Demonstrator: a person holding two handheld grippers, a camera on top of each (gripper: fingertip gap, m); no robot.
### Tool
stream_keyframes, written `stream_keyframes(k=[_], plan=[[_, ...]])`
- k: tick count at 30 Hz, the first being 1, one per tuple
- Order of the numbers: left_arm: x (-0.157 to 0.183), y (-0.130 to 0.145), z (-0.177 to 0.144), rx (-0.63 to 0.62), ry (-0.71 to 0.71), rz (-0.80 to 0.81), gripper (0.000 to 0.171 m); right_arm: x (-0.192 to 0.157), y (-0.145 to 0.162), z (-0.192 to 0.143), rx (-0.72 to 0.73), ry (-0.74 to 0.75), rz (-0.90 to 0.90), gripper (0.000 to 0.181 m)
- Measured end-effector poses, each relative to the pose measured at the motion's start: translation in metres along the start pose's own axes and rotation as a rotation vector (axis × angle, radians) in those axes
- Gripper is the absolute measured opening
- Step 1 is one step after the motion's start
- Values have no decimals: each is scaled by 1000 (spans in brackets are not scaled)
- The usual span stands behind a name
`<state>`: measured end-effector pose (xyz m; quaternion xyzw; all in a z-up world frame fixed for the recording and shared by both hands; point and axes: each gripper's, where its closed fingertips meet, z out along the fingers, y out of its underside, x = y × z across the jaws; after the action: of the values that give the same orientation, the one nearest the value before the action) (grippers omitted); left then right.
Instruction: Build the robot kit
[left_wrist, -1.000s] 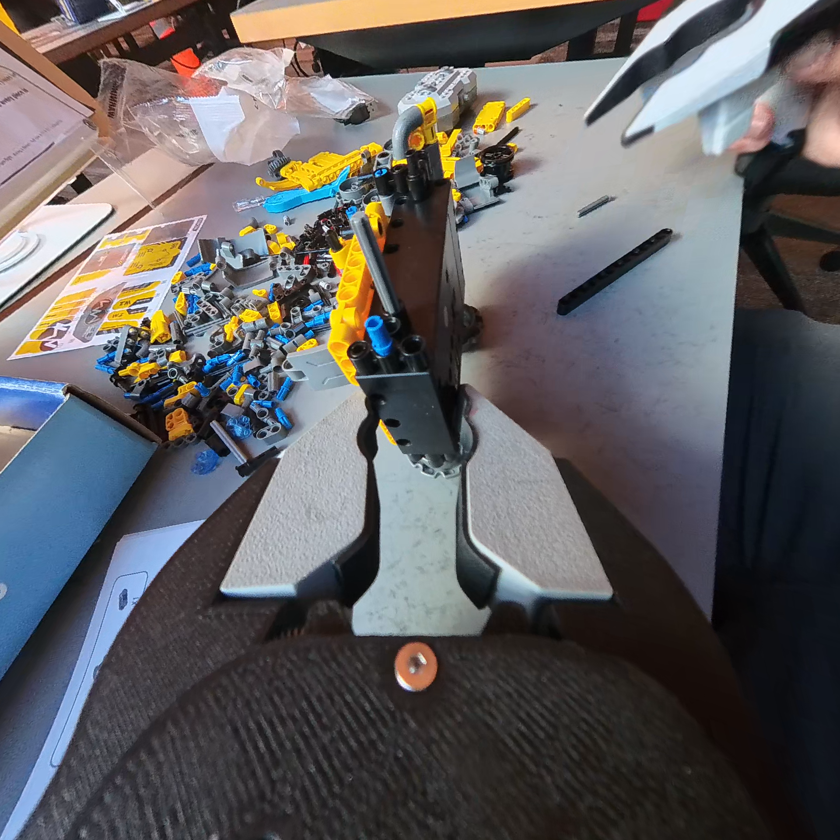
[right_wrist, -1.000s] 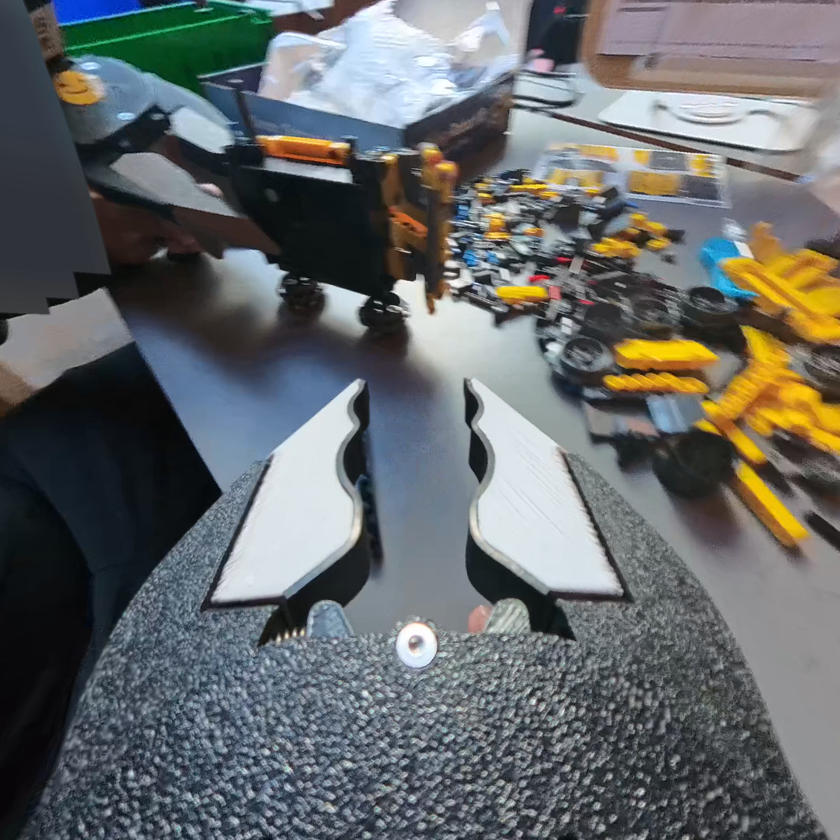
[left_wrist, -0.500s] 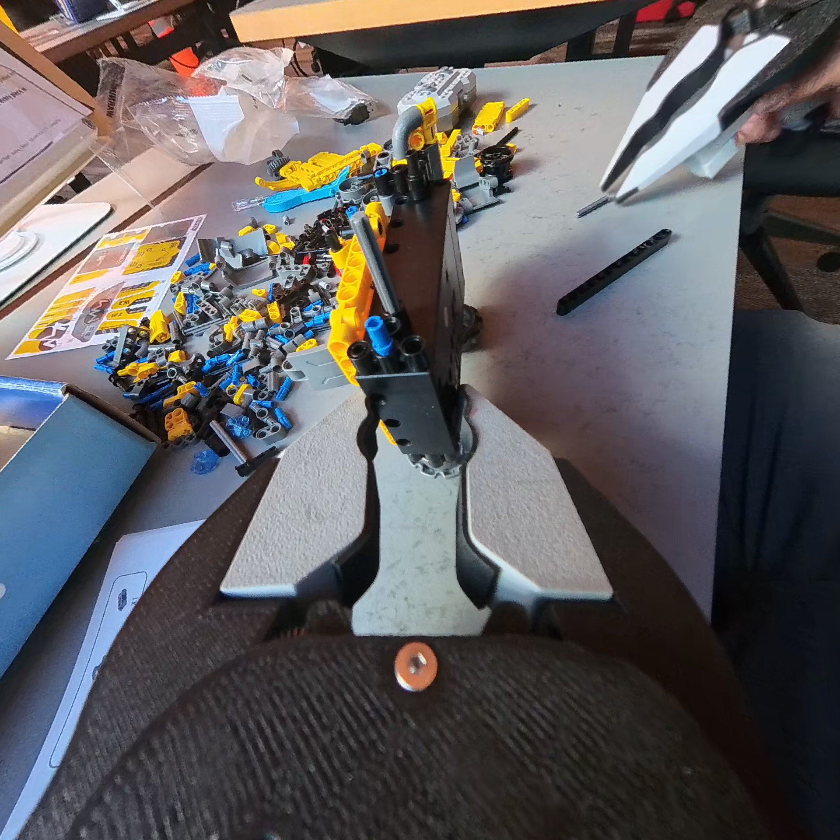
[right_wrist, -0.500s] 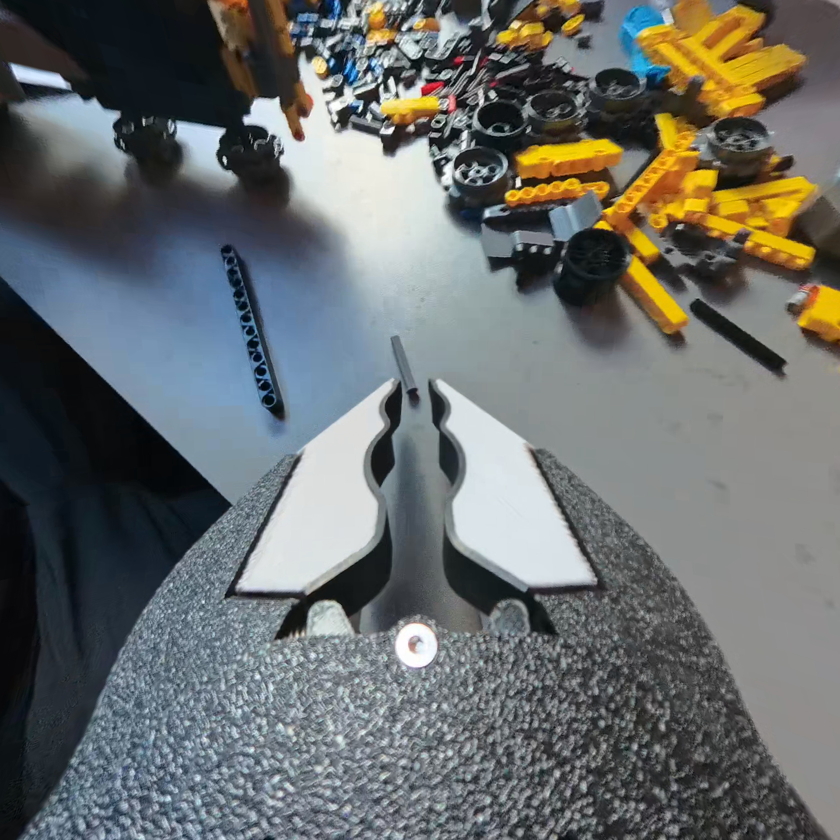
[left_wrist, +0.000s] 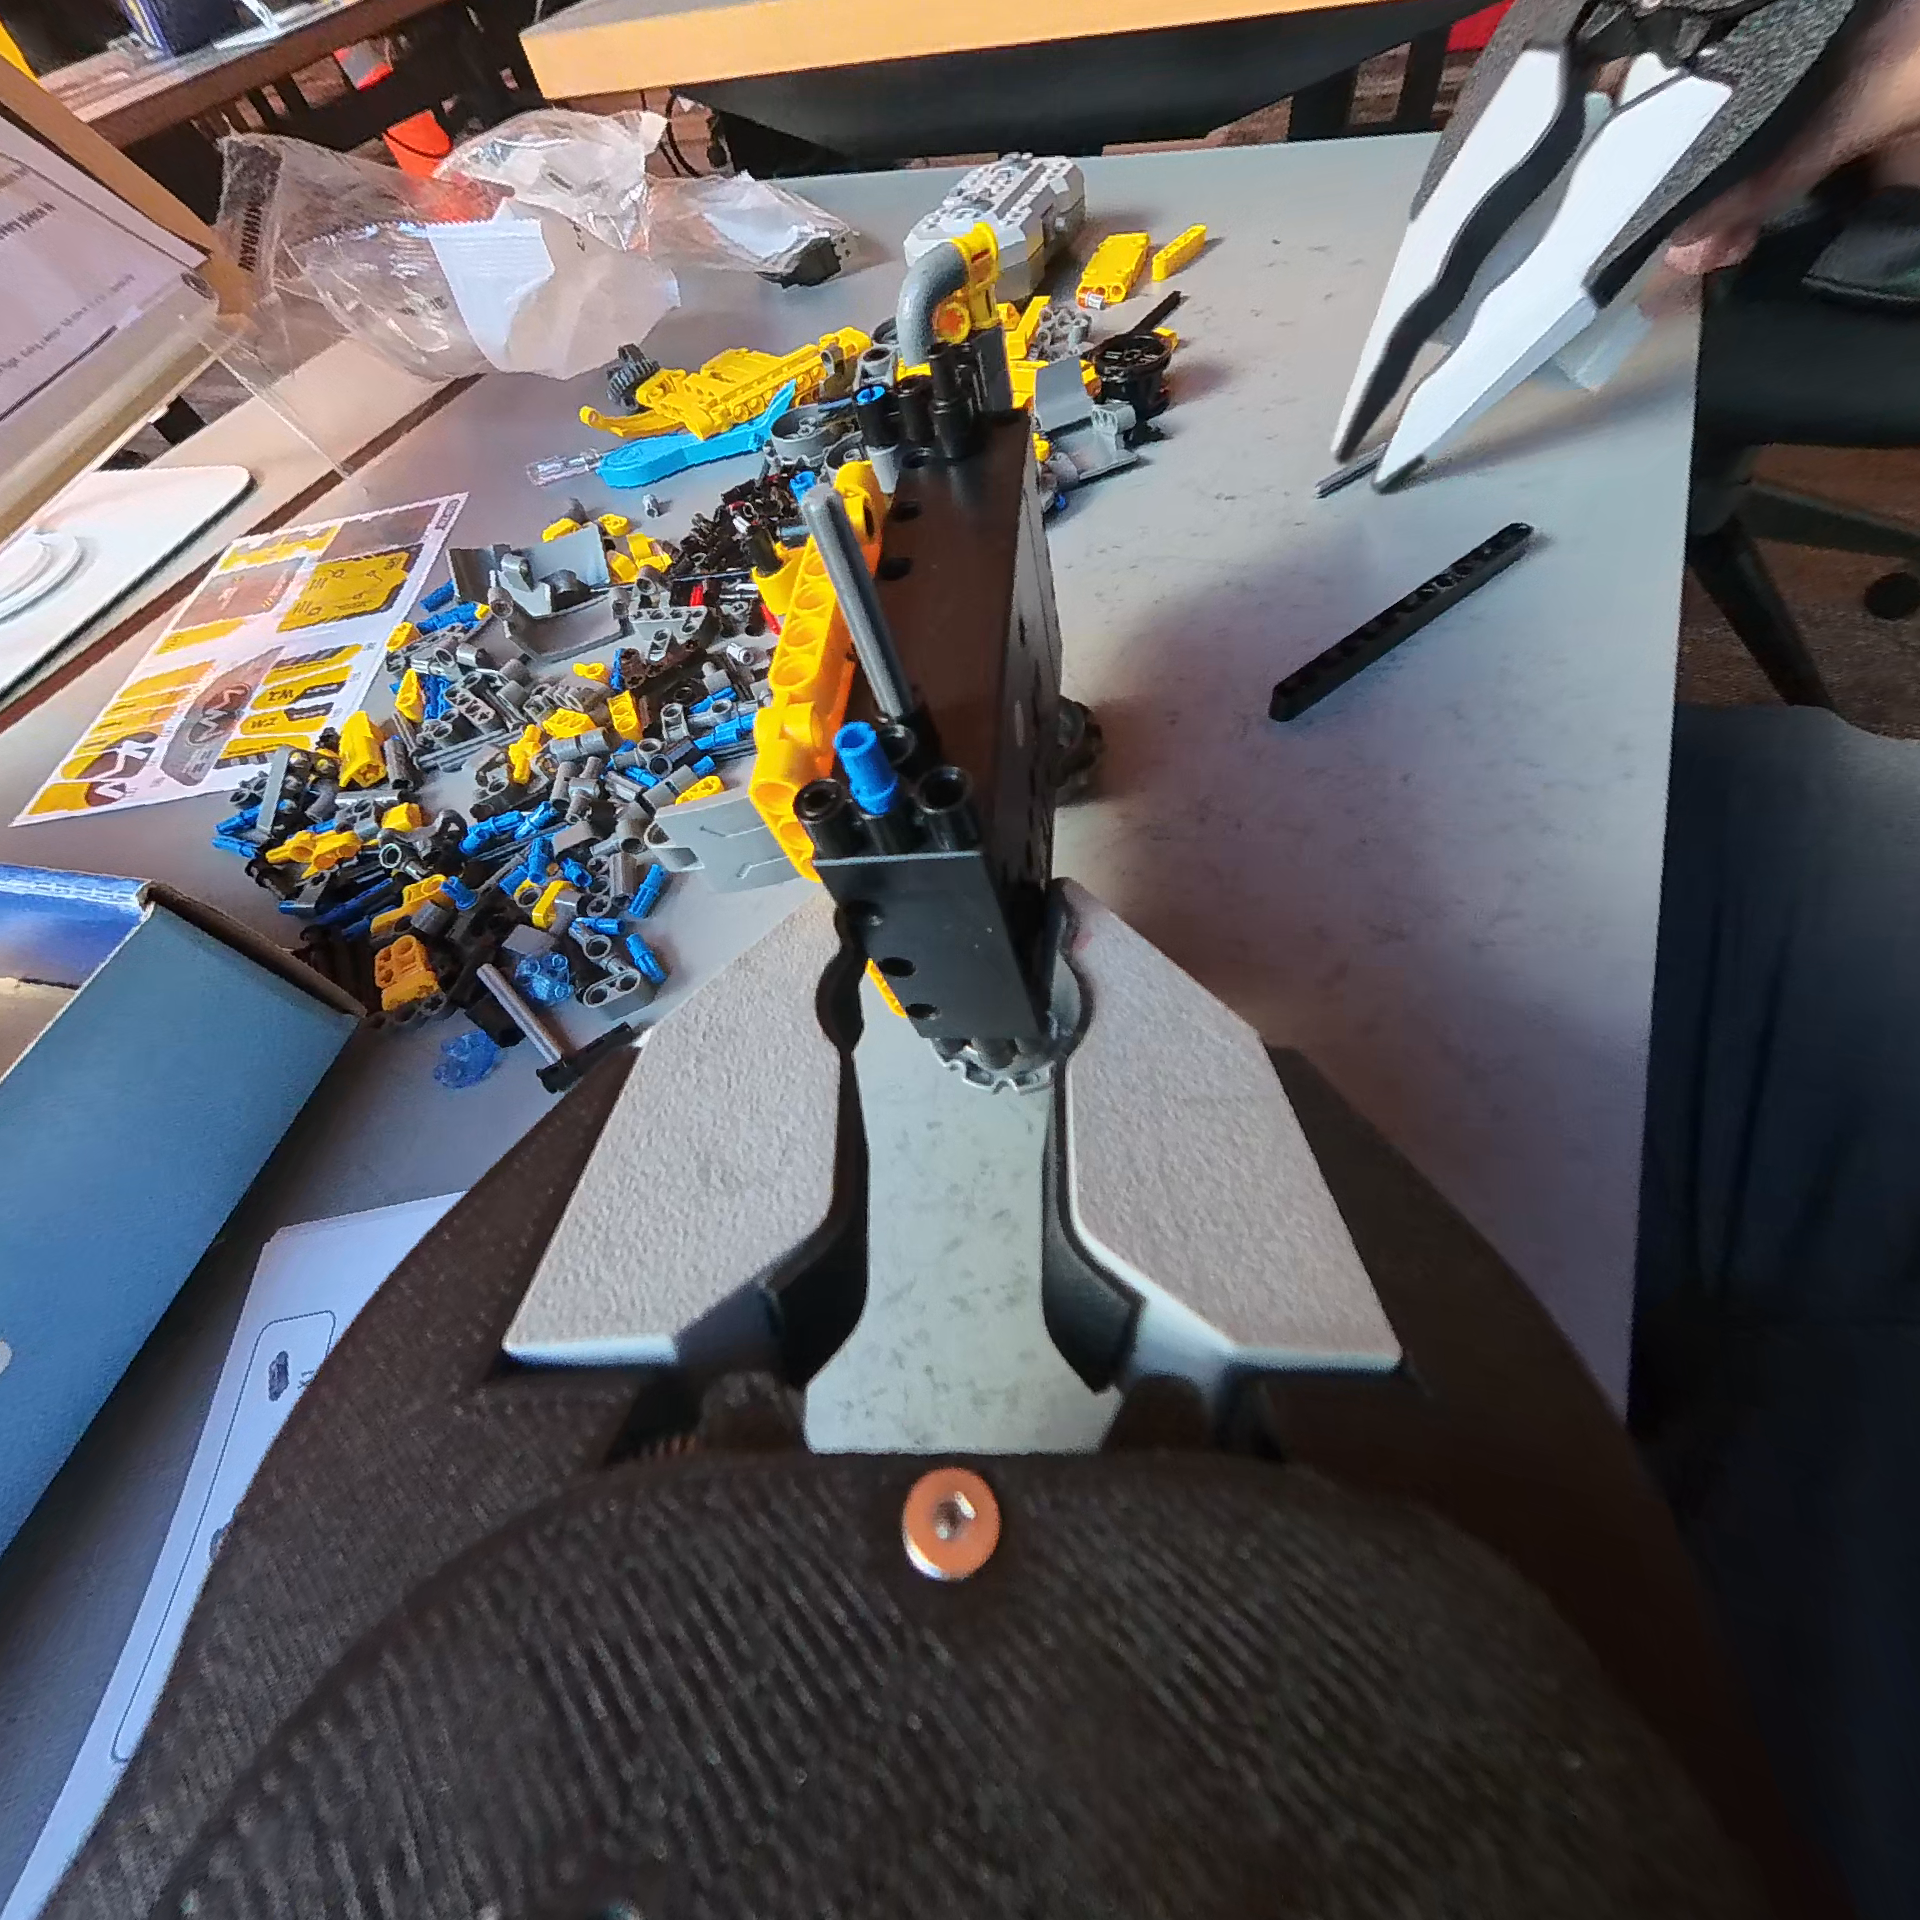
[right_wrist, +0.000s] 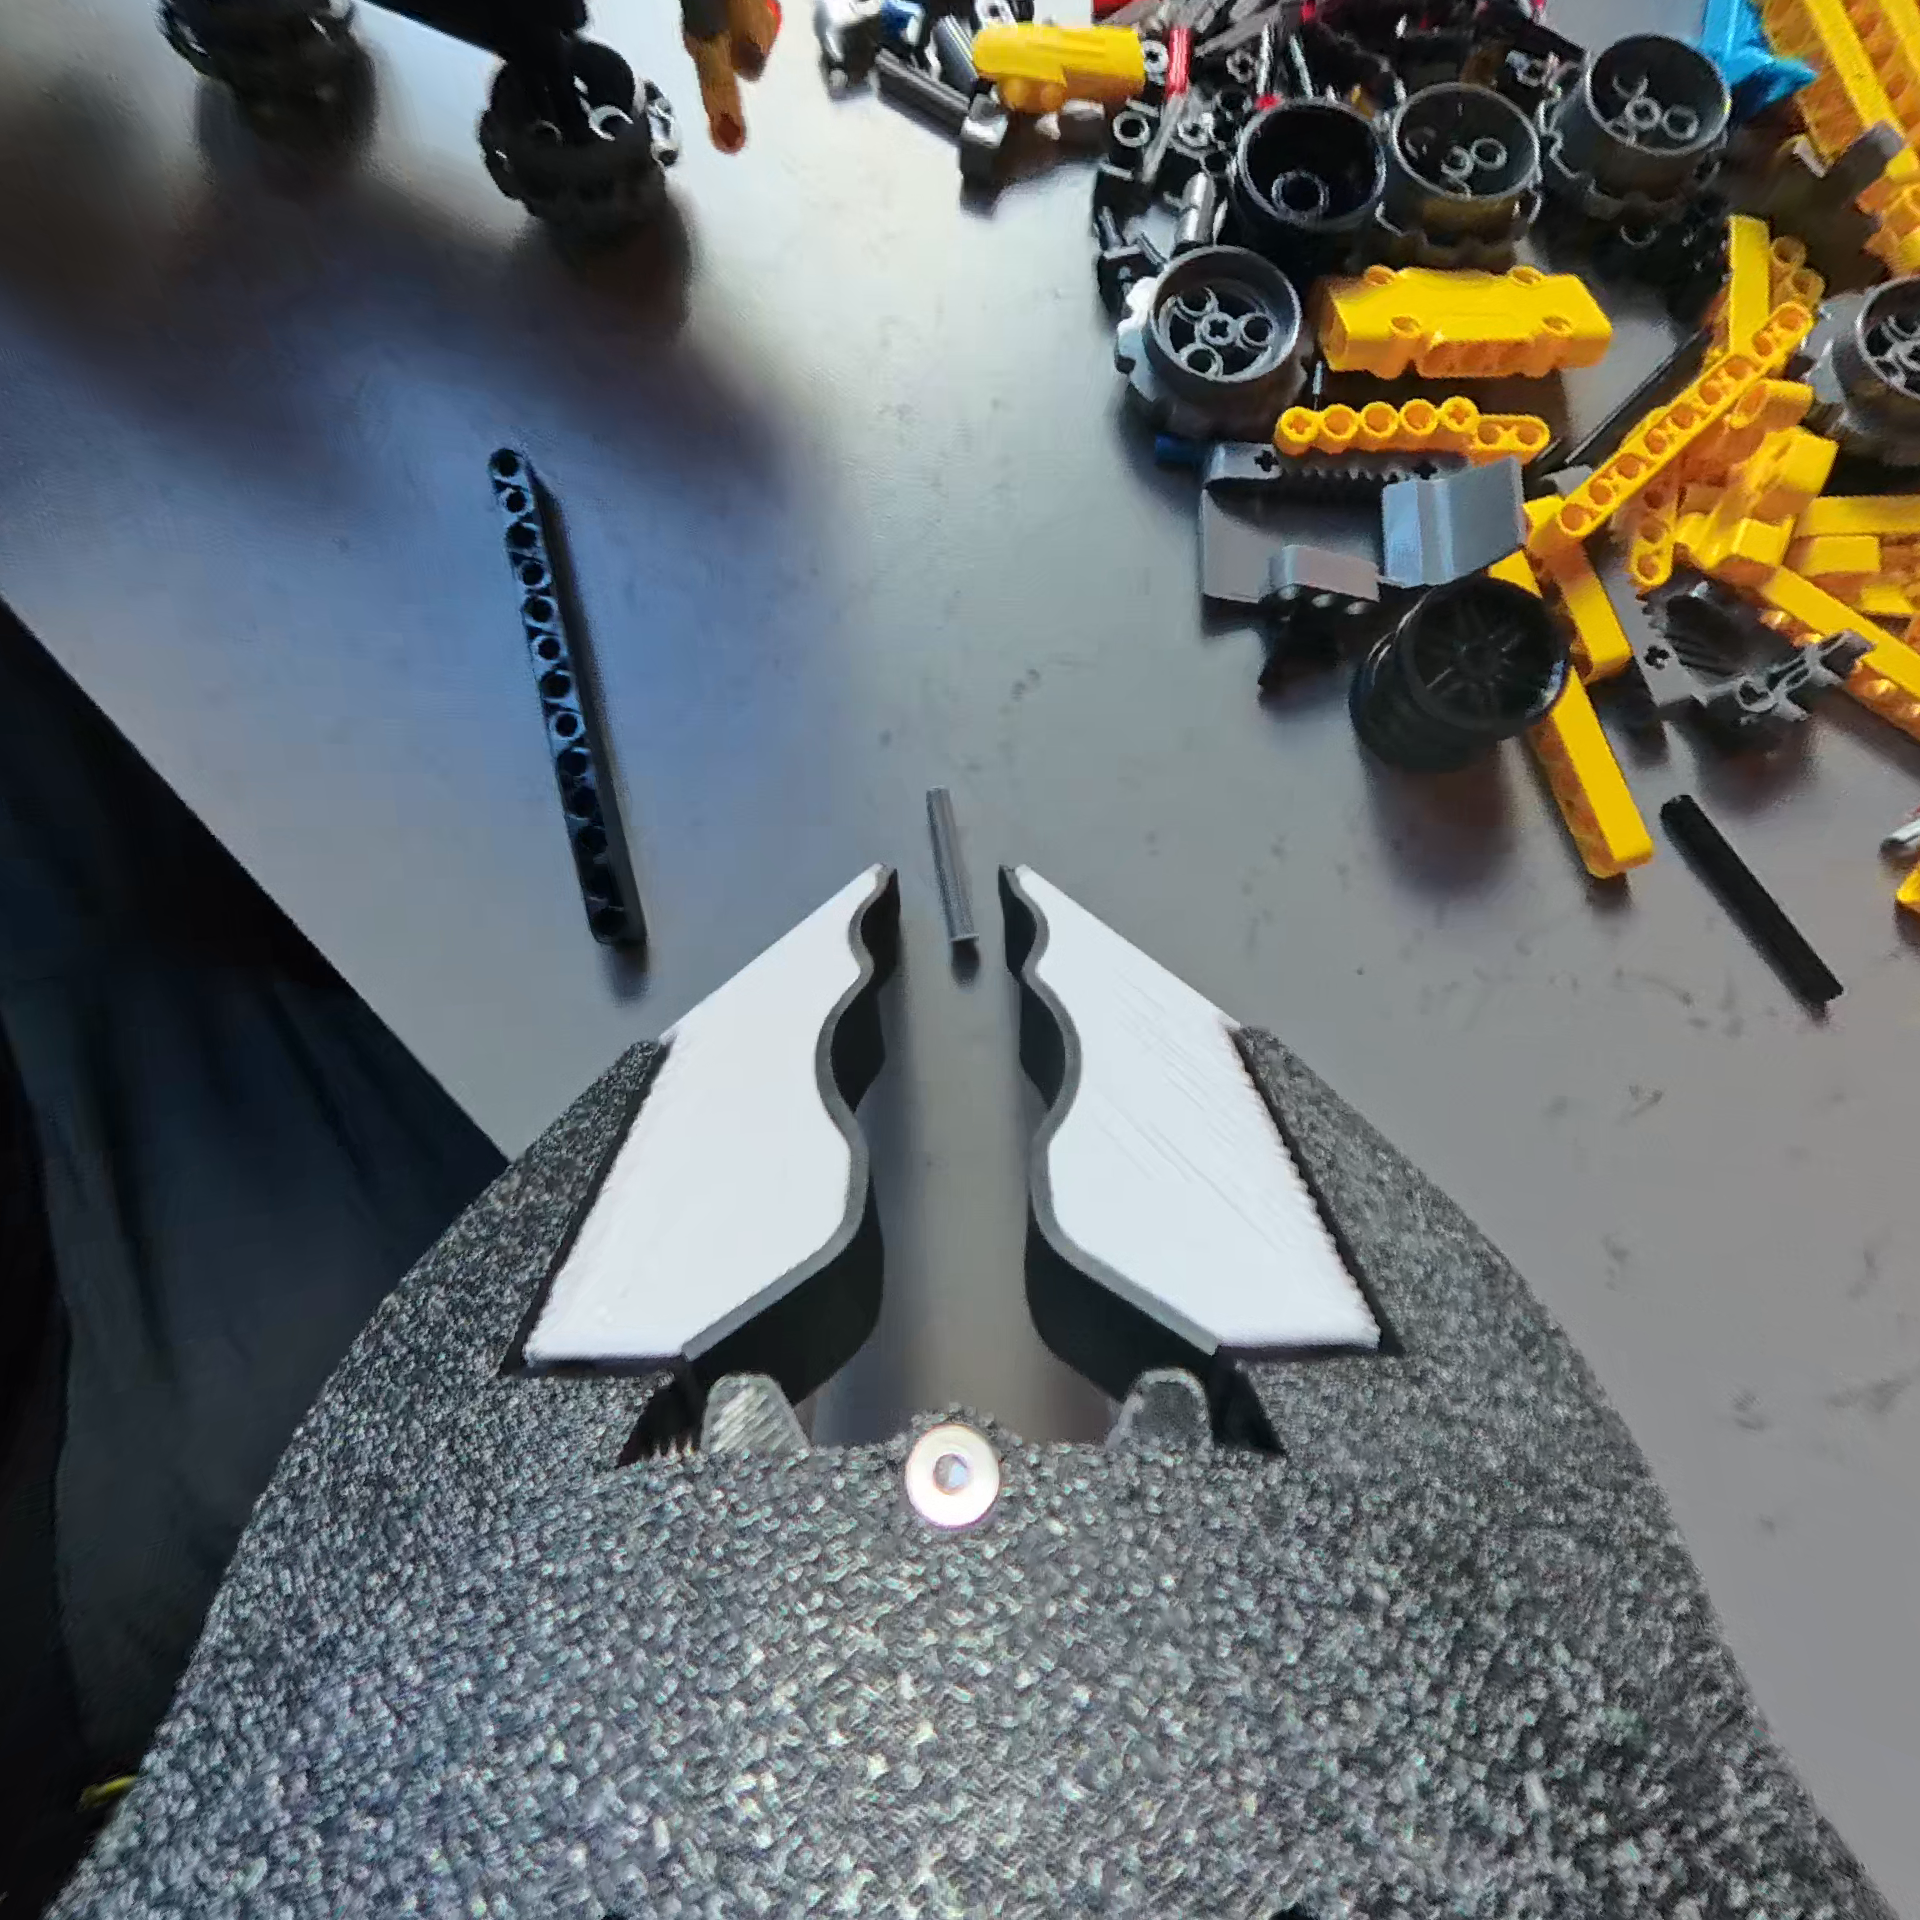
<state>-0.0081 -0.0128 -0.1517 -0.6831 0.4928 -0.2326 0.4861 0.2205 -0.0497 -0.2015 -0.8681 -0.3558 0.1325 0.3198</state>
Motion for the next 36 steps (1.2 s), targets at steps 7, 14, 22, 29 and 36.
stream_keyframes(k=[7,14,22,29,36], plan=[[1,0,0,1,5,0,29,0,-2,5,-45,-53,43,15],[1,0,0,2,12,-3,30,-9,-13,15,-15,-99,83,4],[1,0,-1,2,13,-5,29,-16,-20,20,15,-129,95,4],[1,0,-1,2,14,-6,29,-16,-20,19,80,-187,185,4],[2,0,-1,2,17,-7,29,-26,-27,24,82,-227,199,4]])
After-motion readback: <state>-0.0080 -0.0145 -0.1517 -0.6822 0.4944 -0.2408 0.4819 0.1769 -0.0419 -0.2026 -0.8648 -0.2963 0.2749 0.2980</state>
